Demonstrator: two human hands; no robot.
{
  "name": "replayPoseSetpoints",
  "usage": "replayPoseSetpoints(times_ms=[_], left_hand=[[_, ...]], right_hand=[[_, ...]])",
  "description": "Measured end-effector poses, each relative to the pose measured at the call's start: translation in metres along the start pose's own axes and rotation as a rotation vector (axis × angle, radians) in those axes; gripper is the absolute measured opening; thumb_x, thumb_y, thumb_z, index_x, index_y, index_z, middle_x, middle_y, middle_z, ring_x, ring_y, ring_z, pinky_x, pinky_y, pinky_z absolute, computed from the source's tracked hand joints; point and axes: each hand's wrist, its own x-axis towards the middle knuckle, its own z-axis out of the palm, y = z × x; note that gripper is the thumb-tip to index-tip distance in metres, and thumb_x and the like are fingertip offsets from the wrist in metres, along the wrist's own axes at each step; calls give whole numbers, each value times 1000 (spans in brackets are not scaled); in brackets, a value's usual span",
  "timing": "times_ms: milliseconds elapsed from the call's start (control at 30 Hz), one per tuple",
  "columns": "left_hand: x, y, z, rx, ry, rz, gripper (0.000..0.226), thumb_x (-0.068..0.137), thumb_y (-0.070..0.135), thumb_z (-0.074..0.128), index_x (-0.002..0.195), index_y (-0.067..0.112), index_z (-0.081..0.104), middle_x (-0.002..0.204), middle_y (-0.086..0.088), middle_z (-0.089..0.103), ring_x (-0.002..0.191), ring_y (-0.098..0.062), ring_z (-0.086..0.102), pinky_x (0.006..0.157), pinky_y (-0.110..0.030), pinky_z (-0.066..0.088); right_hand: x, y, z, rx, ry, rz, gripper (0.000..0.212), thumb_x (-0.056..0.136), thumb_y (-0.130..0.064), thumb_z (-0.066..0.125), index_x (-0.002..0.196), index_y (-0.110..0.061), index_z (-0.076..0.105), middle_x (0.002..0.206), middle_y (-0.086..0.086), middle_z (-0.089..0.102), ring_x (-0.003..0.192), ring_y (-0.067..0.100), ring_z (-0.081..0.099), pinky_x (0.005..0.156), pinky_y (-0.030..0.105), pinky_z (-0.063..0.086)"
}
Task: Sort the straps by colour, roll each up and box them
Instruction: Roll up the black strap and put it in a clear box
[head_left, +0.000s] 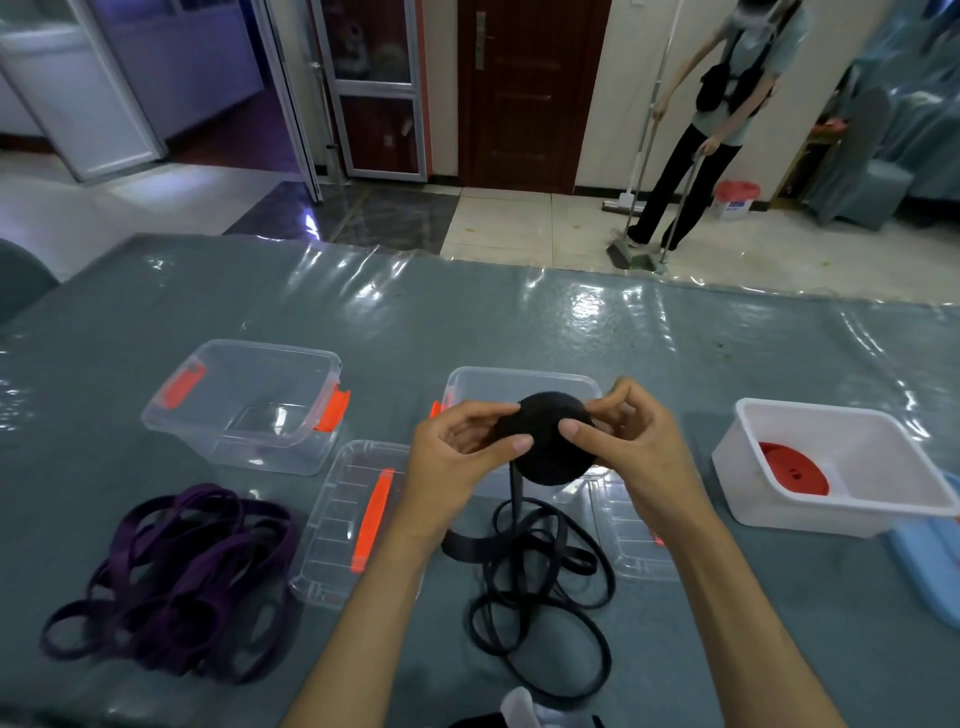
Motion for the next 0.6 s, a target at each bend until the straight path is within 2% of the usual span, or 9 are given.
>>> replayPoseSetpoints(times_ms=[67, 100, 200, 267, 367, 467, 533, 600], left_hand=[[-2, -5, 1, 44, 44, -1, 26, 76, 4, 92, 96, 18, 80, 101, -8, 81, 99, -22, 79, 85, -22, 60], [-3, -8, 2, 27, 48, -4, 24, 76, 6, 92, 94, 17, 80, 99, -9, 81, 98, -22, 79, 85, -22, 60], [-6, -10, 6, -82, 5, -12, 21, 78, 16, 88, 96, 24, 81, 107, -9, 81, 104, -22, 78, 87, -23, 59], [-5, -10, 5, -117, -30, -29, 25, 82, 17, 84, 106, 26, 83, 116, -7, 80, 110, -20, 76, 90, -22, 58], [-3, -10, 0, -92, -36, -16, 30, 85, 15, 84, 114, 23, 82, 118, -6, 79, 113, -20, 75, 92, -22, 57], [-5, -15, -6, -19, 45, 19, 25, 82, 14, 87, 105, 25, 81, 110, -7, 81, 107, -22, 77, 91, -23, 58], [-6, -17, -7, 23, 45, 33, 18, 86, 17, 86, 101, 26, 81, 106, -5, 81, 105, -21, 77, 90, -22, 58], [-8, -17, -8, 52, 12, 44, 14, 90, 23, 81, 103, 29, 81, 110, -2, 81, 109, -18, 76, 92, -21, 57]], right_hand=[[0, -3, -5, -79, -4, 33, 47, 71, -38, 96, 82, -16, 56, 92, 12, 76, 88, 30, 77, 74, 34, 61], [0, -5, -7, -93, -14, 35, 44, 71, -37, 96, 85, -16, 60, 89, 11, 75, 85, 29, 76, 73, 33, 60], [-1, -10, -5, -39, 1, -1, 36, 77, -31, 91, 107, -20, 73, 93, 7, 78, 86, 26, 78, 71, 29, 61], [-2, -7, 0, -10, 51, -25, 34, 82, -27, 88, 113, -22, 76, 99, 8, 79, 90, 26, 78, 72, 30, 62], [-5, 3, 6, 12, 48, 16, 21, 85, -23, 86, 103, -21, 76, 106, 9, 79, 96, 25, 77, 73, 32, 62], [-5, 3, -2, -48, -35, 118, 28, 76, -27, 91, 90, -18, 69, 101, 9, 78, 88, 26, 77, 72, 32, 61], [-6, 1, -9, -66, -85, 132, 31, 74, -25, 93, 95, -20, 72, 97, 6, 76, 83, 25, 77, 70, 33, 61], [-7, -2, -10, -71, -86, 97, 36, 77, -22, 91, 109, -24, 75, 97, 3, 76, 84, 23, 78, 70, 32, 62]])
